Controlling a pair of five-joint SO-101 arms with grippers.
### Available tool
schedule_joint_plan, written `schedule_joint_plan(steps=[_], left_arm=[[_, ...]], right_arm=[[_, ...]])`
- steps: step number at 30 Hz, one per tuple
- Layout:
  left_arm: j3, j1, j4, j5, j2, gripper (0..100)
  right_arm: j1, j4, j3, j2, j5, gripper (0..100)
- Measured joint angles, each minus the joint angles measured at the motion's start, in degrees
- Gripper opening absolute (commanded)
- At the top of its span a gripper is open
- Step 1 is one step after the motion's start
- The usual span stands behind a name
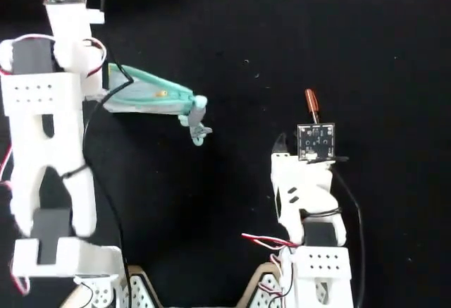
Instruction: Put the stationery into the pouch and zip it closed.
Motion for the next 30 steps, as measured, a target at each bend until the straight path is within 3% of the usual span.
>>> schedule_joint_plan(steps=[7, 13, 19, 26, 30], left_arm=[[0.4, 4.9, 0.0, 0.0, -16.0, 3], [8.8, 5.1, 0.0, 0.0, -17.8, 3], [11.0, 3.3, 0.0, -0.1, -4.8, 3], [-3.8, -1.8, 0.1, 0.4, 18.9, 3], [-6.4, -3.0, 0.1, 0.4, 21.0, 3]], right_arm=[[0.0, 0.0, 0.0, 0.0, 0.0, 8.1], [0.0, 0.0, 0.0, 0.0, 0.0, 8.1], [0.0, 0.0, 0.0, 0.0, 0.0, 8.1], [0.0, 0.0, 0.0, 0.0, 0.0, 8.1], [0.0, 0.0, 0.0, 0.0, 0.0, 8.1]])
